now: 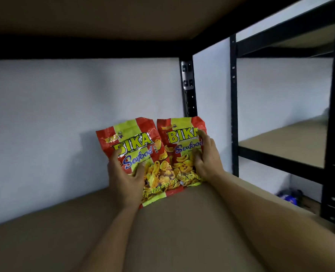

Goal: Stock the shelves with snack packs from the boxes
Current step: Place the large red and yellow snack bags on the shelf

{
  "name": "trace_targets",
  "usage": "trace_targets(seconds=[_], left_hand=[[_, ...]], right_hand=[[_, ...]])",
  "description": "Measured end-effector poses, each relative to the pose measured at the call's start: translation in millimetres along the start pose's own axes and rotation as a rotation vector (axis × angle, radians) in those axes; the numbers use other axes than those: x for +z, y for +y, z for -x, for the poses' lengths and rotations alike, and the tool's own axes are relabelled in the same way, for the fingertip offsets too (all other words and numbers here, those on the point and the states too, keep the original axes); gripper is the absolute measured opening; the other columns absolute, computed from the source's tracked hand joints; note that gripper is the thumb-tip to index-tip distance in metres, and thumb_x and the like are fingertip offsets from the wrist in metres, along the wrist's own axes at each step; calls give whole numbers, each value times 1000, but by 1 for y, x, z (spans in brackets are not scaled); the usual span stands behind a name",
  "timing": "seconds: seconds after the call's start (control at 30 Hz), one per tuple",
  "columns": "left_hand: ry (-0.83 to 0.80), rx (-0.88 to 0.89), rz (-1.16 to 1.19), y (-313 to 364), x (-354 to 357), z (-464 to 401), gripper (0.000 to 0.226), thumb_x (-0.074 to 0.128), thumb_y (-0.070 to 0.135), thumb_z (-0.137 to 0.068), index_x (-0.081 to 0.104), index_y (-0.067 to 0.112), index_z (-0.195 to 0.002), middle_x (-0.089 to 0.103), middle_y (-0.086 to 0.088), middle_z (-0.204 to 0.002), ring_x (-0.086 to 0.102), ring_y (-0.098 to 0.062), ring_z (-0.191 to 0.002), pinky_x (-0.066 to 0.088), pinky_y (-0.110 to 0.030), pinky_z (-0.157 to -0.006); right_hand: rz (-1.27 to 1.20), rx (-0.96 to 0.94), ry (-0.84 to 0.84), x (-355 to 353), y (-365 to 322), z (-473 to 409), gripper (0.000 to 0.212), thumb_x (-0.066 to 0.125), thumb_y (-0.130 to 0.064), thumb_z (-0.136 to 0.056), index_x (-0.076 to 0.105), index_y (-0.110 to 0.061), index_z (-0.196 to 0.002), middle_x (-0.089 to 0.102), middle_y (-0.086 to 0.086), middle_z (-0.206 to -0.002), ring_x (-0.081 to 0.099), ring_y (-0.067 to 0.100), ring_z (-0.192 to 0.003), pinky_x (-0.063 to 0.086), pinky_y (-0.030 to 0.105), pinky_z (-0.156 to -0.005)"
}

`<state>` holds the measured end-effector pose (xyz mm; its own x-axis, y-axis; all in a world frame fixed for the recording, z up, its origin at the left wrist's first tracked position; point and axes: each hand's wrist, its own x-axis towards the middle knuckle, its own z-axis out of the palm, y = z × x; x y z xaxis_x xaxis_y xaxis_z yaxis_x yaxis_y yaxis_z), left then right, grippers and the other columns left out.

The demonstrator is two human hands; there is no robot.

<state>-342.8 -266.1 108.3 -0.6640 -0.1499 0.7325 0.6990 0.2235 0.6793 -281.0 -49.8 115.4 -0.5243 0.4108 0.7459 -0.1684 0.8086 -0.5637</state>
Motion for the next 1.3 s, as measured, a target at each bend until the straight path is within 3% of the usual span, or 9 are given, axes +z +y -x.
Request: trace_targets(seconds=[0.13,0.23,0.37,0.53,0.73,0.83,0.97,1.07,1.3], left_hand=[[-25,36,-46,-31,35,-22,65,78,18,-79,44,10,-135,53,-5,-123,46,1,-99,38,-14,-80],[-44,78,-113,-54,51,-43,62,76,23,-81,46,12,-134,52,-13,-123,56,-24,-105,43,-29,-79],[-129,43,-219,-74,62,-56,58,76,34,-79,53,27,-132,45,-12,-124,56,-34,-106,48,-39,-80],[-222,-37,-301,-75,67,-62,77,70,63,-73,38,47,-141,45,-6,-132,52,-33,-118,45,-45,-93],[-202,-85,-320,-84,61,-57,72,63,68,-75,35,52,-139,51,-5,-129,53,-32,-117,45,-46,-94],[-151,-108,-274,-84,61,-57,64,64,62,-79,40,49,-137,51,-5,-121,56,-29,-110,44,-42,-92],[-134,-116,-239,-78,65,-53,64,68,53,-80,41,44,-138,46,-6,-127,56,-24,-107,37,-29,-85],[-163,-56,-278,-84,65,-58,70,69,54,-79,35,40,-139,44,-8,-128,54,-28,-112,44,-37,-91],[-335,-81,-359,-83,37,-48,63,64,41,-87,37,16,-138,48,-21,-123,54,-40,-111,48,-40,-86]], right_hand=[[12,-8,6,28,35,-29,58,53,-14,-97,28,-17,-149,46,15,-128,52,24,-106,40,32,-90],[23,-6,-9,53,49,-50,60,52,-20,-99,24,-19,-151,42,14,-131,55,29,-108,41,30,-88],[85,35,-30,78,64,-65,62,45,-39,-100,13,-31,-153,41,12,-132,56,33,-109,47,39,-87],[148,110,-64,81,75,-75,62,36,-51,-100,2,-43,-151,41,10,-128,59,37,-101,49,45,-84],[342,-46,176,90,70,-72,49,39,-40,-100,37,-20,-144,52,16,-118,51,35,-107,41,44,-93],[325,-10,246,87,75,-71,51,34,-42,-98,45,-12,-138,53,19,-122,48,36,-112,36,48,-101],[315,28,245,75,86,-74,59,26,-50,-97,49,-10,-134,54,17,-127,46,33,-123,25,52,-114],[371,-11,203,70,89,-69,59,27,-51,-97,49,-10,-134,53,15,-129,43,31,-127,18,50,-116],[554,-51,47,50,77,-37,53,34,-41,-94,56,-3,-124,56,23,-120,51,39,-114,36,54,-102]])
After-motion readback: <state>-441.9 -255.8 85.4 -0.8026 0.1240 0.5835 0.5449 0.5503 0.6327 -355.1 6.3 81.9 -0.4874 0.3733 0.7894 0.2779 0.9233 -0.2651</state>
